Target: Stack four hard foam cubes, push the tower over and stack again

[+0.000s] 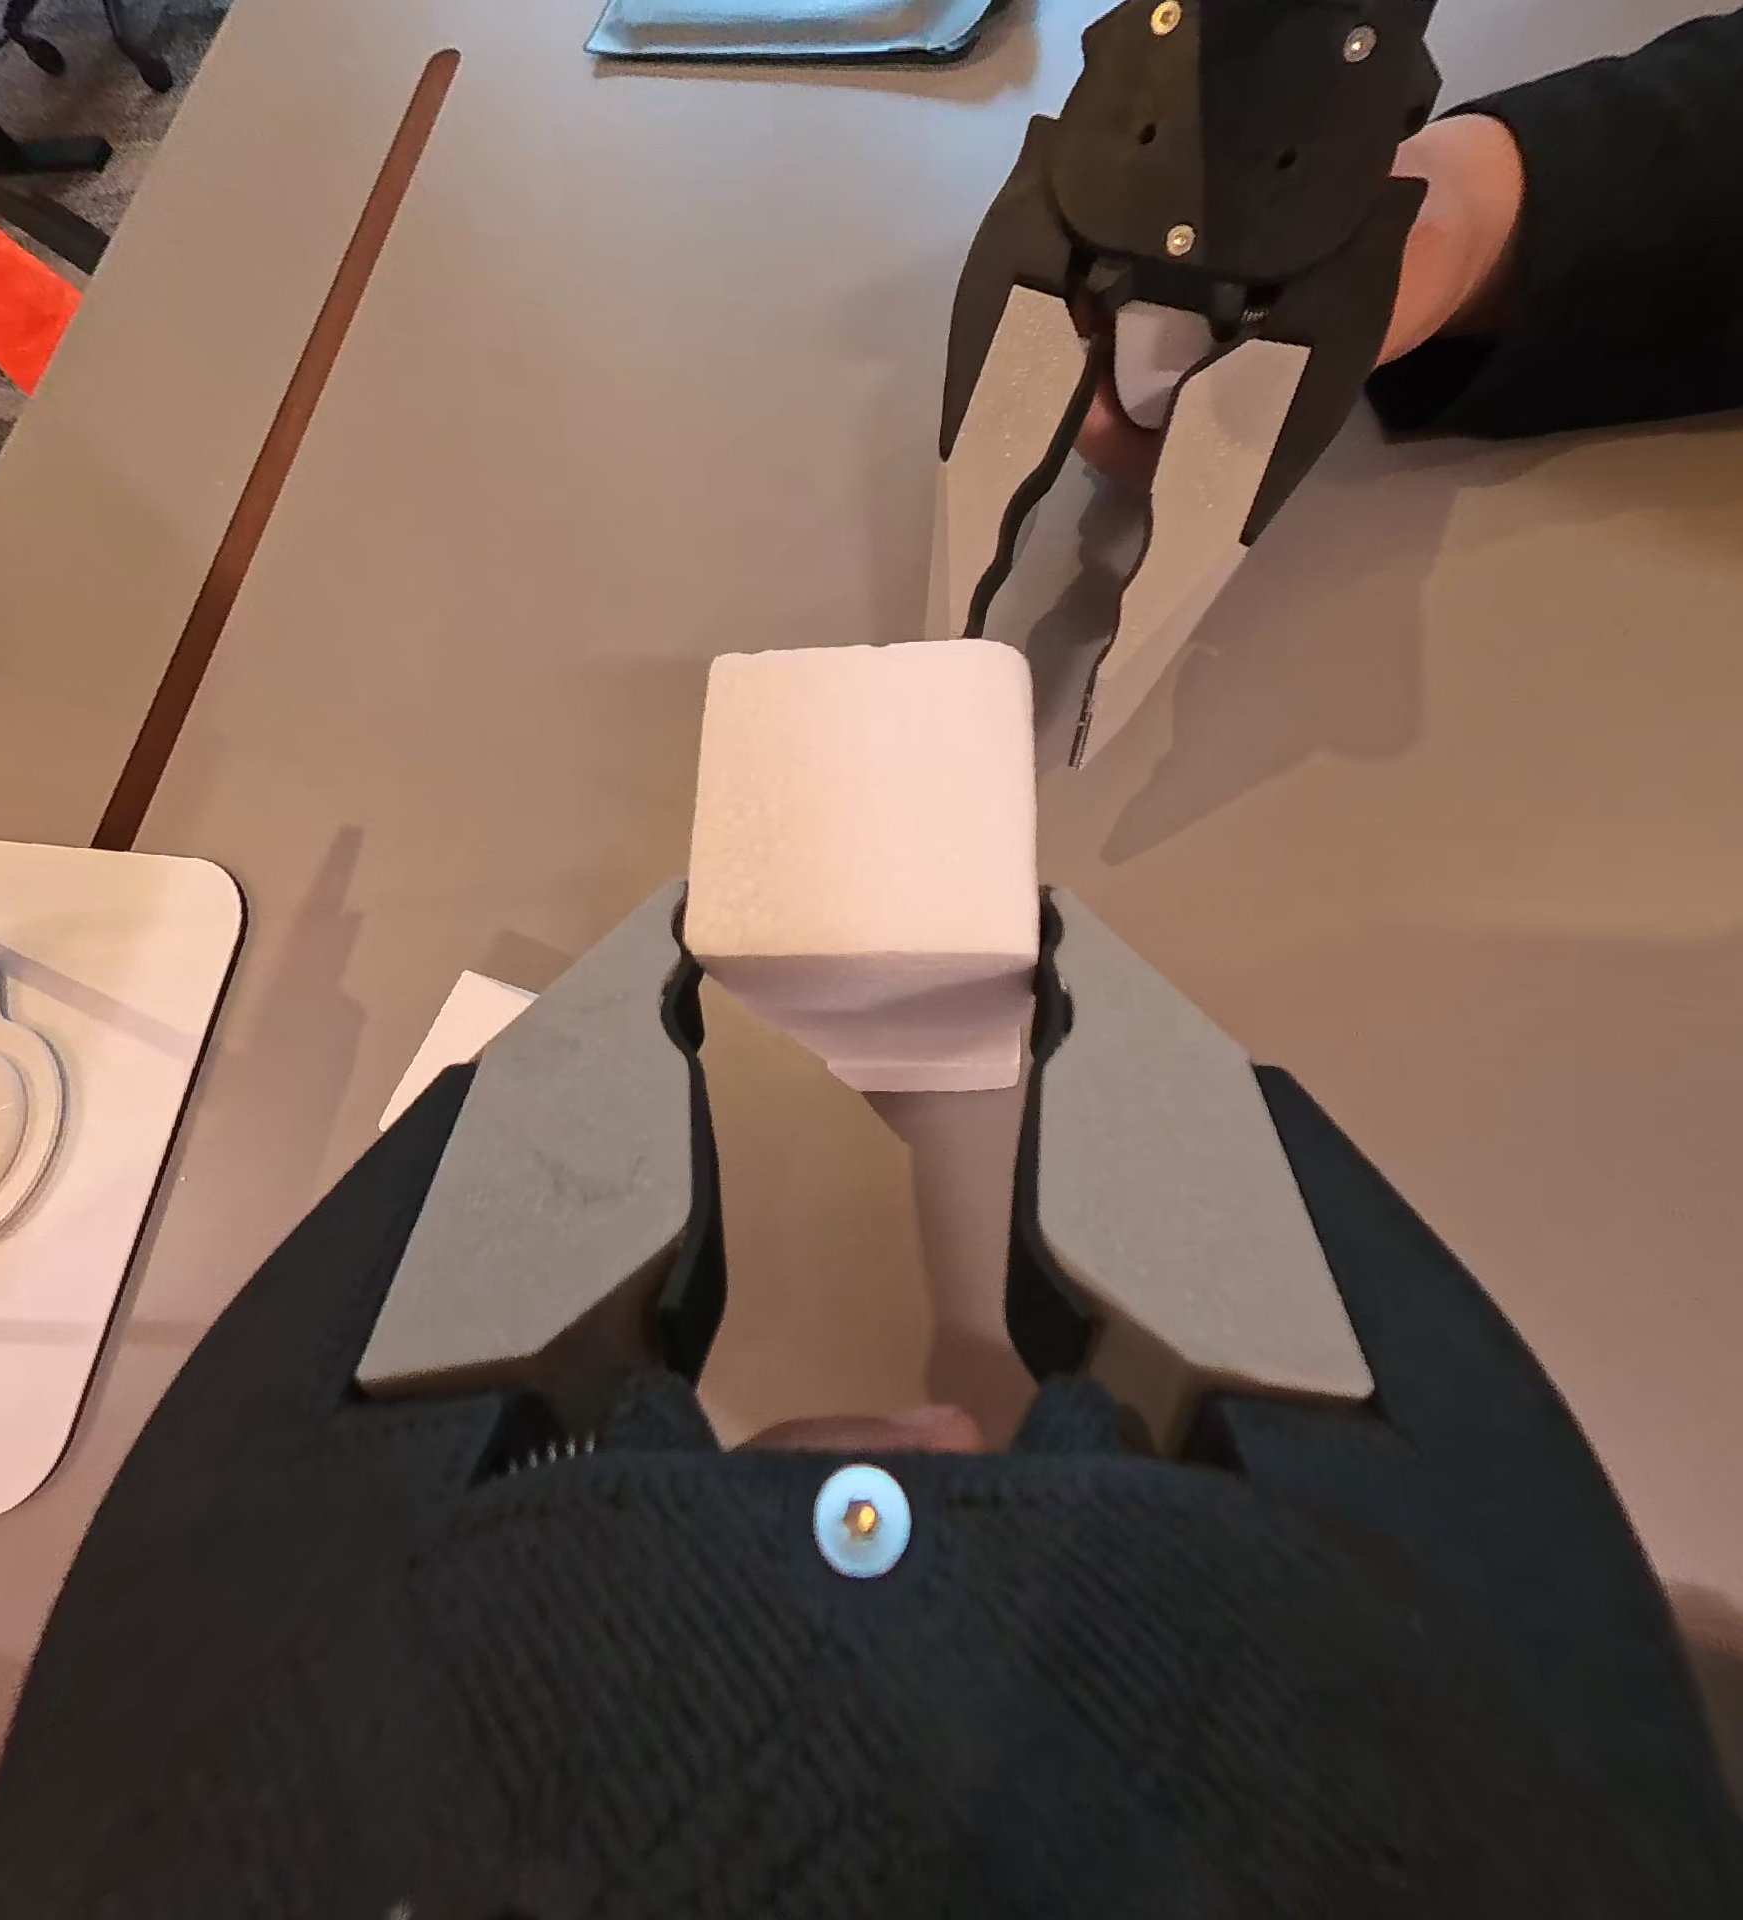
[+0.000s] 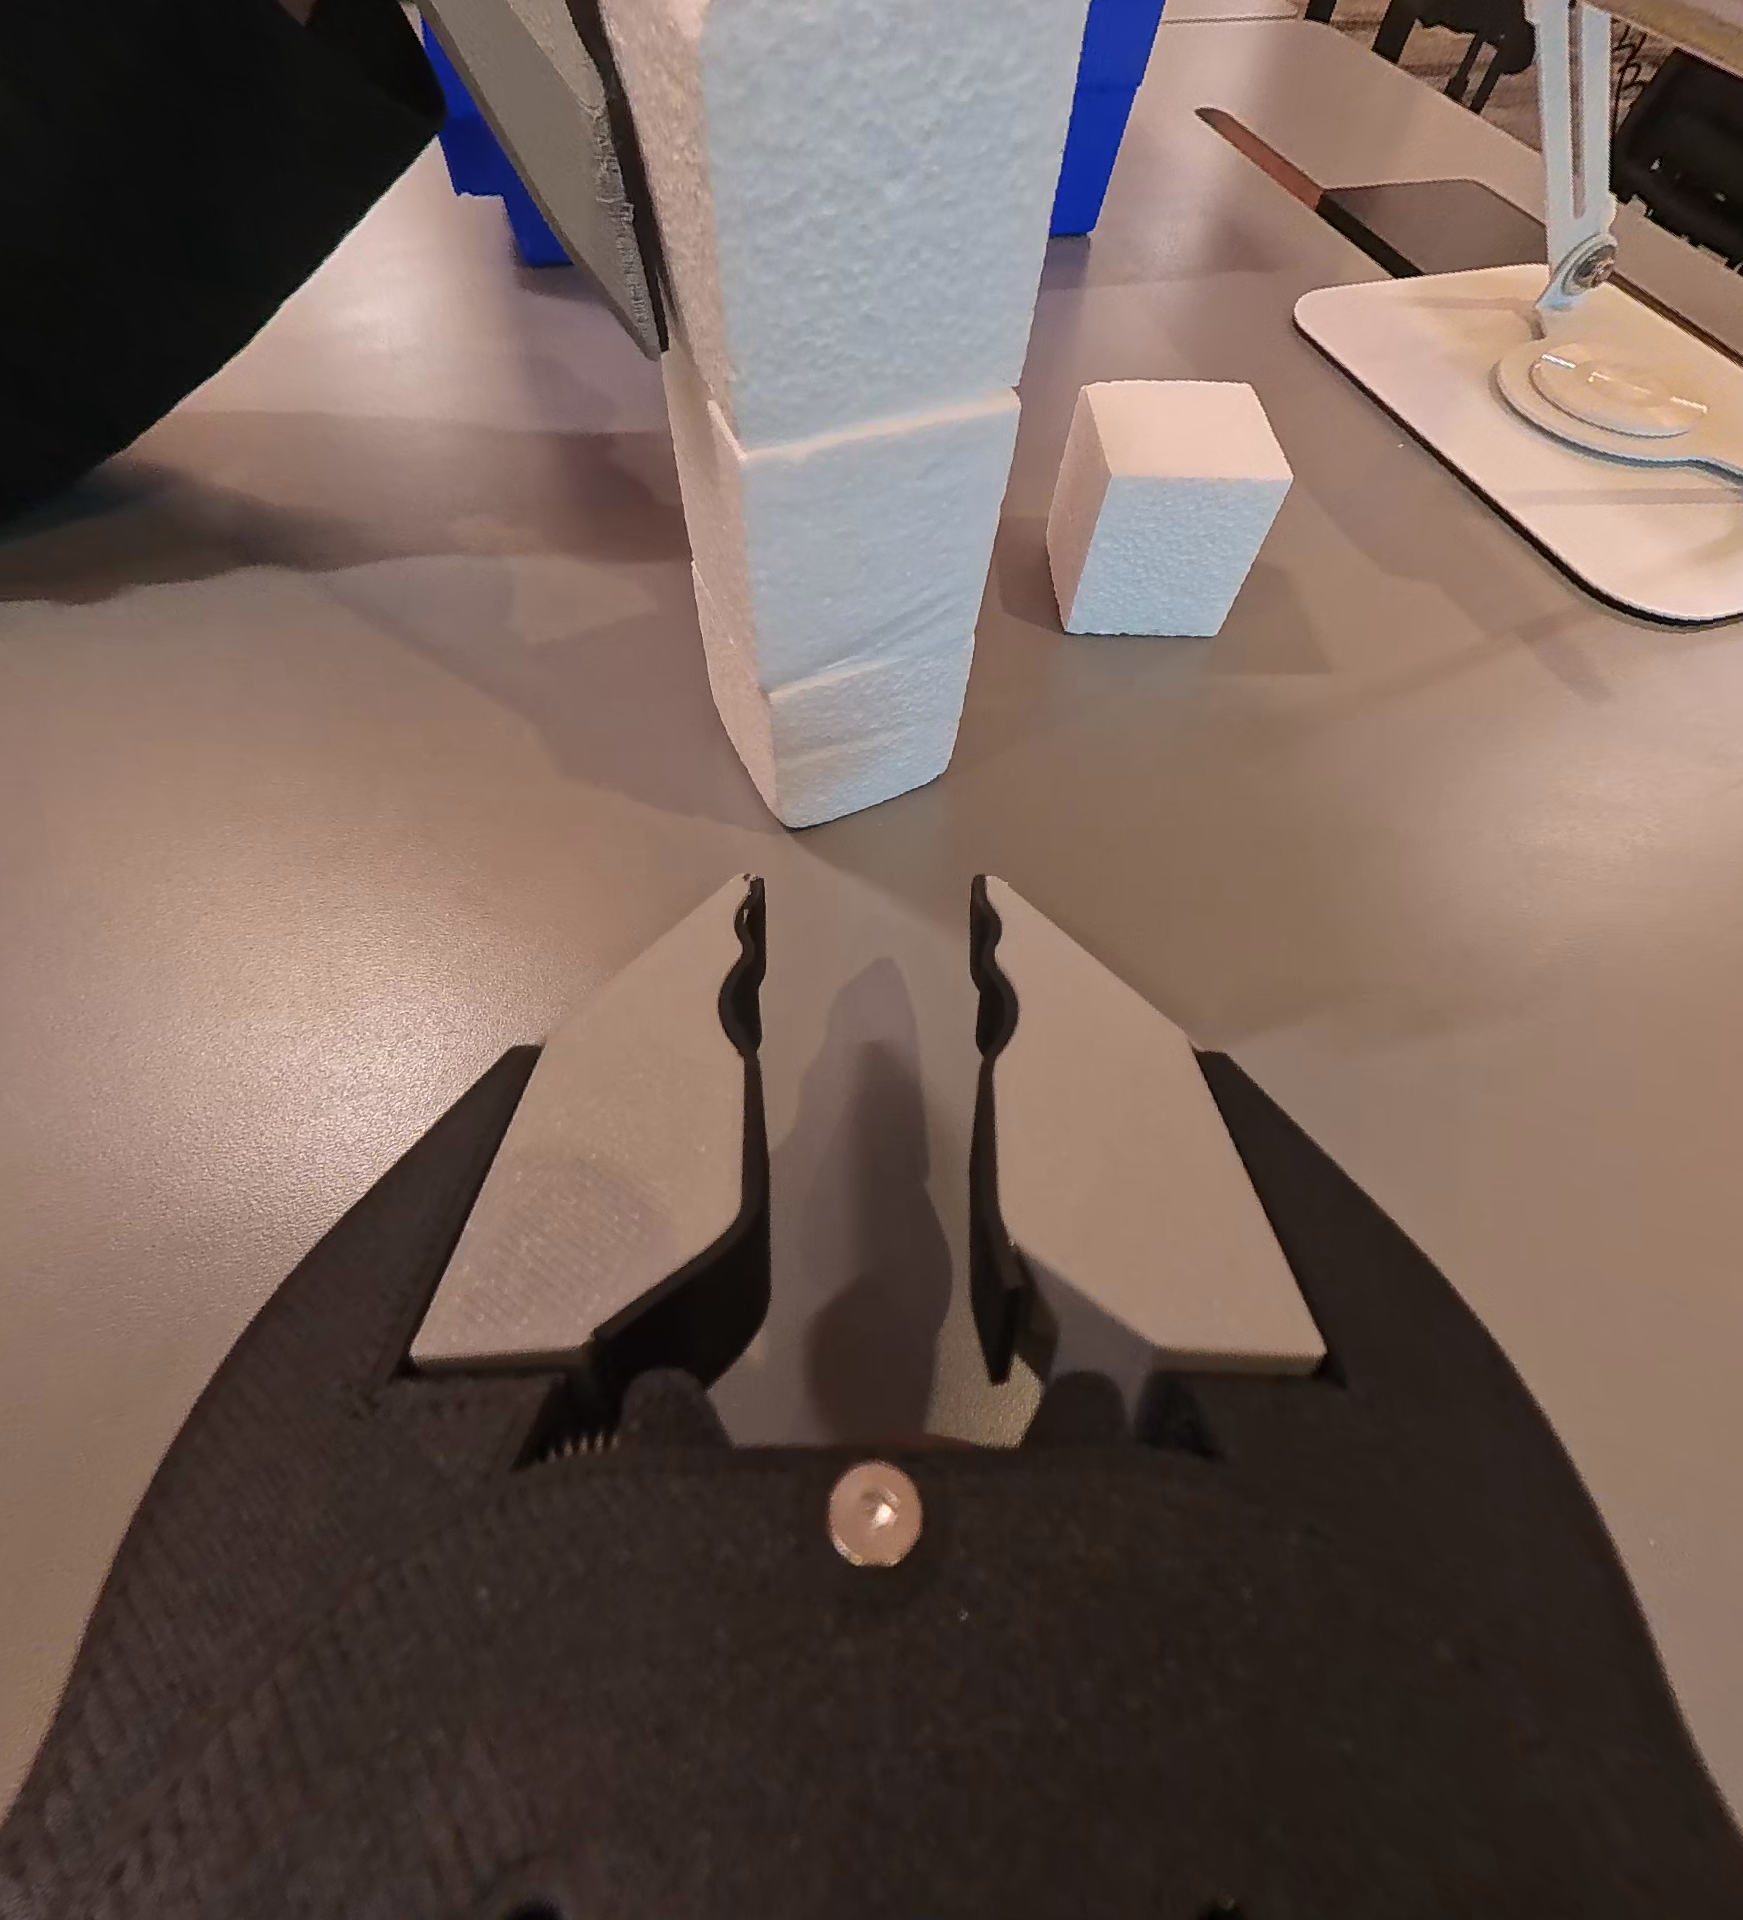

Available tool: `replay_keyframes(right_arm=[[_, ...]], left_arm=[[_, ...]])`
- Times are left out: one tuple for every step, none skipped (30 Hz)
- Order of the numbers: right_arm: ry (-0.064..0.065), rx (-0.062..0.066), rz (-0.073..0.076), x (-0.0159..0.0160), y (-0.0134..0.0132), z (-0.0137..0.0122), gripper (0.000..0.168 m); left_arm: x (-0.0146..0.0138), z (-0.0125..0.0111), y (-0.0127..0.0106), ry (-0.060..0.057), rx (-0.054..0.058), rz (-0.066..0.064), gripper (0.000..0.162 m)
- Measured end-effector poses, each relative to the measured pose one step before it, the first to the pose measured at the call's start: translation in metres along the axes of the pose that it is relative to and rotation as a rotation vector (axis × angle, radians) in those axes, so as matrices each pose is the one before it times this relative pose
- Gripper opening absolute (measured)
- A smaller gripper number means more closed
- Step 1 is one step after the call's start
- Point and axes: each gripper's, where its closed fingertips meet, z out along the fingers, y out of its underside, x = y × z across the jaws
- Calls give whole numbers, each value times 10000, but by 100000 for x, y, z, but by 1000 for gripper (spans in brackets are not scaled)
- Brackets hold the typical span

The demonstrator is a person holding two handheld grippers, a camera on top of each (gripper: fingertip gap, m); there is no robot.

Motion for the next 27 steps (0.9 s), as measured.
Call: replay_keyframes(right_arm=[[-2,-5,-3,-12,2,4,37],[0,0,-5,3,0,0,37],[2,0,-1,-8,-4,7,37],[-3,-3,2,4,12,4,37],[-2,1,3,-4,-10,-4,37],[5,6,-1,9,-4,-4,37],[7,5,-7,-4,-1,-8,37],[4,0,-9,-9,-3,6,37],[5,-1,-8,3,2,-2,37],[5,-5,-7,0,3,4,37],[0,-8,-5,-8,15,6,37],[-3,-2,-3,-13,-2,6,37],[1,6,-1,4,-4,-5,37],[1,6,3,1,-13,-9,36],[0,6,2,0,-4,-4,36],[2,9,-2,-2,-12,-17,36],[4,6,-6,1,-4,-6,36],[3,2,-10,-8,-2,-2,36],[3,-3,-12,-9,0,4,37],[-2,-5,-5,-20,12,7,37],[-7,-7,-3,-20,0,11,36],[2,-9,-7,-14,17,4,37],[2,0,-7,-22,1,-5,36],[3,7,-2,-3,-14,-10,36],[2,8,2,-6,-6,-5,36],[1,3,3,1,1,-7,36],[3,1,2,-7,-2,-1,36]], left_arm=[[-7,-8,3,-2,8,-3,62],[25,2,-11,16,13,-9,62],[52,12,-10,31,17,-14,62],[21,12,-40,19,42,-18,62],[-35,9,-42,-14,52,-27,63],[-101,23,-42,-42,49,-55,68],[-120,15,-35,-29,48,-98,73],[-24,-17,-58,46,64,-125,75],[42,-49,-81,92,84,-106,75],[61,-58,-73,73,80,-51,75],[-12,-84,-37,-1,50,-3,76],[-85,-113,-31,-60,36,7,77],[-104,-154,-64,-70,55,-13,78],[-69,-203,-133,-43,93,-31,80],[-64,-295,-188,-35,147,-35,81],[-49,-403,-279,-5,223,-41,81],[17,-516,-383,49,315,-67,81],[2,-643,-497,70,401,-98,81],[-8,-709,-595,83,478,-118,82],[-11,-770,-692,109,552,-130,81],[-77,-773,-747,91,594,-139,81],[-265,-757,-755,-5,589,-138,81],[-480,-712,-660,-123,528,-159,80],[-646,-603,-473,-199,415,-205,79],[-799,-461,-265,-261,280,-246,79],[-965,-293,-9,-362,133,-256,79],[-1181,-148,236,-510,-14,-220,79]])
